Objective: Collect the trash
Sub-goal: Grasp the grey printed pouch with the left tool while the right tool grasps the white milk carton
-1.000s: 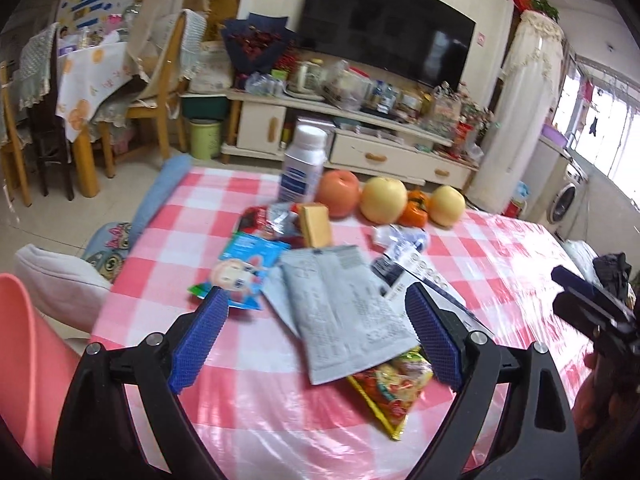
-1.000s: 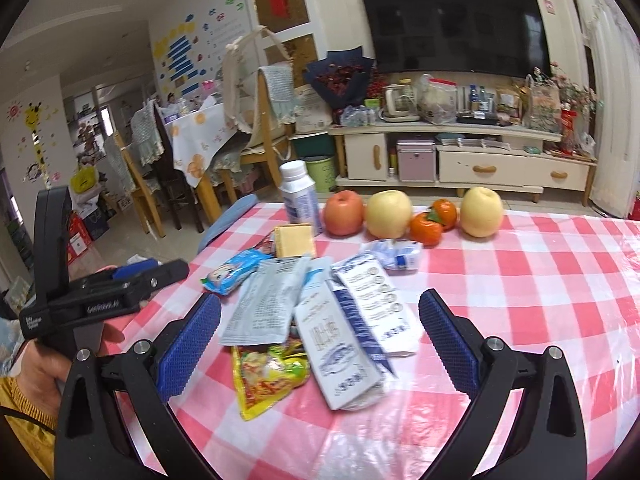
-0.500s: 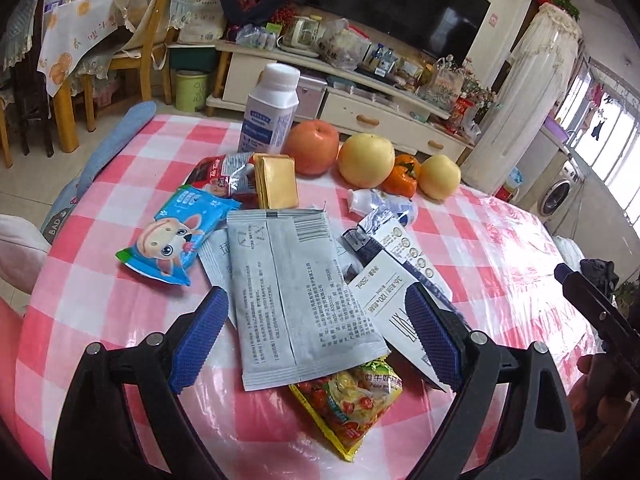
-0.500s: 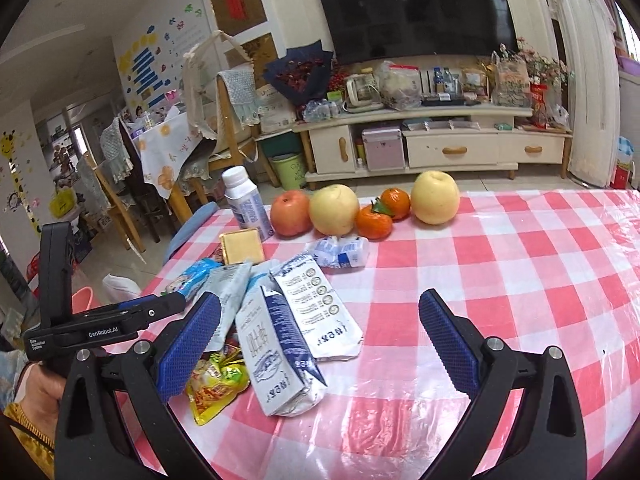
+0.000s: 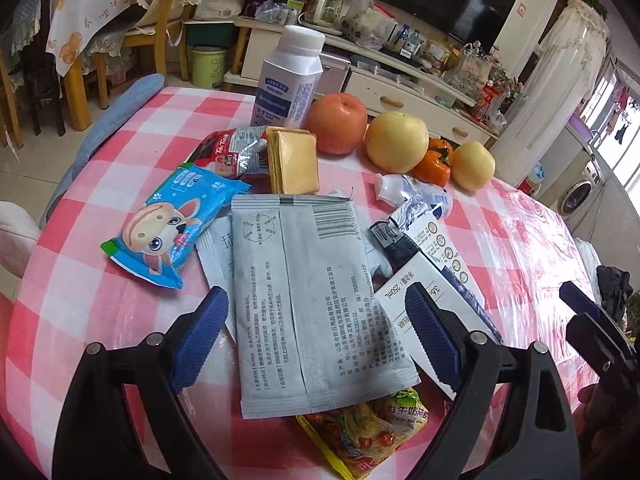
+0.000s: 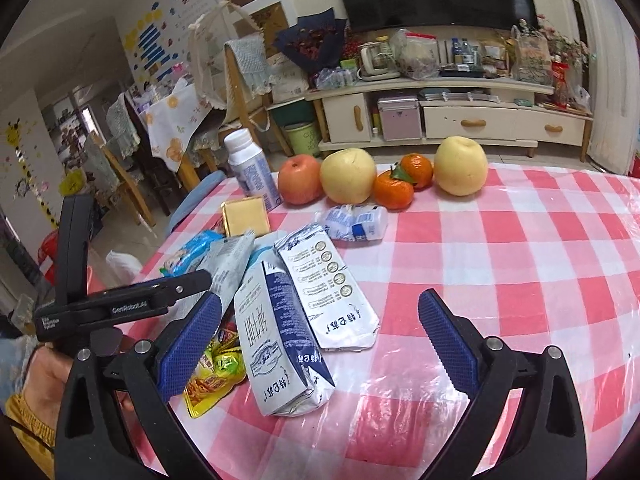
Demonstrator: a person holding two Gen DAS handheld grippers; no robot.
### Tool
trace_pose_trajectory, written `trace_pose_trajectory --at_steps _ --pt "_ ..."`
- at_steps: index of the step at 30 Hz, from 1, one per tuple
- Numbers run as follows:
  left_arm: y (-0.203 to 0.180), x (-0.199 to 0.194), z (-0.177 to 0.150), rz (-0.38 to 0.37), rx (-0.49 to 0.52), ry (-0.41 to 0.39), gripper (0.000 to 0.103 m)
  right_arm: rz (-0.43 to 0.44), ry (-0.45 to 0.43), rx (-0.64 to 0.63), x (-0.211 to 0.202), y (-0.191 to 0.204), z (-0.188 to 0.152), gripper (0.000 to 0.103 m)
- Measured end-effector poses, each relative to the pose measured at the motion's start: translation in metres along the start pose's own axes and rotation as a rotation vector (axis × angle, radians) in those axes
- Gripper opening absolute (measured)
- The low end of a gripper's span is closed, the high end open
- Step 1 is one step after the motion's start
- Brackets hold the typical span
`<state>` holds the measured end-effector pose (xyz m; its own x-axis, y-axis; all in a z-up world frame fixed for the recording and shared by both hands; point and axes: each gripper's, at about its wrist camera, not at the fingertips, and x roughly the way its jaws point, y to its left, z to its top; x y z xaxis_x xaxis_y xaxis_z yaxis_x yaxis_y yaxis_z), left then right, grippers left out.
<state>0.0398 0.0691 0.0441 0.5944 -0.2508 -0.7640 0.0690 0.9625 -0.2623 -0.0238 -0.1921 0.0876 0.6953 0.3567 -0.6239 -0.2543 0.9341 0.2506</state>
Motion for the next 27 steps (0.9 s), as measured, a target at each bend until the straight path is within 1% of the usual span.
trace_pose_trajectory --at_steps 2,7,11,12,17,19,22,27 --pt "-0.003 0.004 0.0 0.012 0.012 0.011 0.09 -0.01 0.01 -0.019 0.004 0.002 -0.001 0.098" --pt "-0.001 0.015 0.001 0.023 0.001 0.033 0.09 -0.01 0.032 -0.005 0.014 -0.004 -0.001 0.098" --pt "-0.001 0.023 0.0 0.034 0.001 0.045 0.09 0.012 0.061 0.001 0.022 -0.004 -0.003 0.098" --pt "-0.001 0.024 0.0 0.04 0.002 0.045 0.087 0.015 0.067 -0.007 0.023 -0.002 -0.003 0.098" --pt "-0.001 0.024 0.0 0.056 0.01 0.04 0.079 0.033 0.094 -0.067 0.029 0.011 -0.007 0.098" --pt "0.001 0.023 0.0 0.053 0.002 0.042 0.075 0.03 0.104 -0.098 0.032 0.018 -0.01 0.098" --pt "0.002 0.022 -0.001 0.057 0.009 0.038 0.071 0.03 0.123 -0.161 0.037 0.03 -0.015 0.097" --pt "0.0 0.019 -0.003 0.06 0.025 0.032 0.068 -0.02 0.137 -0.271 0.046 0.045 -0.023 0.096"
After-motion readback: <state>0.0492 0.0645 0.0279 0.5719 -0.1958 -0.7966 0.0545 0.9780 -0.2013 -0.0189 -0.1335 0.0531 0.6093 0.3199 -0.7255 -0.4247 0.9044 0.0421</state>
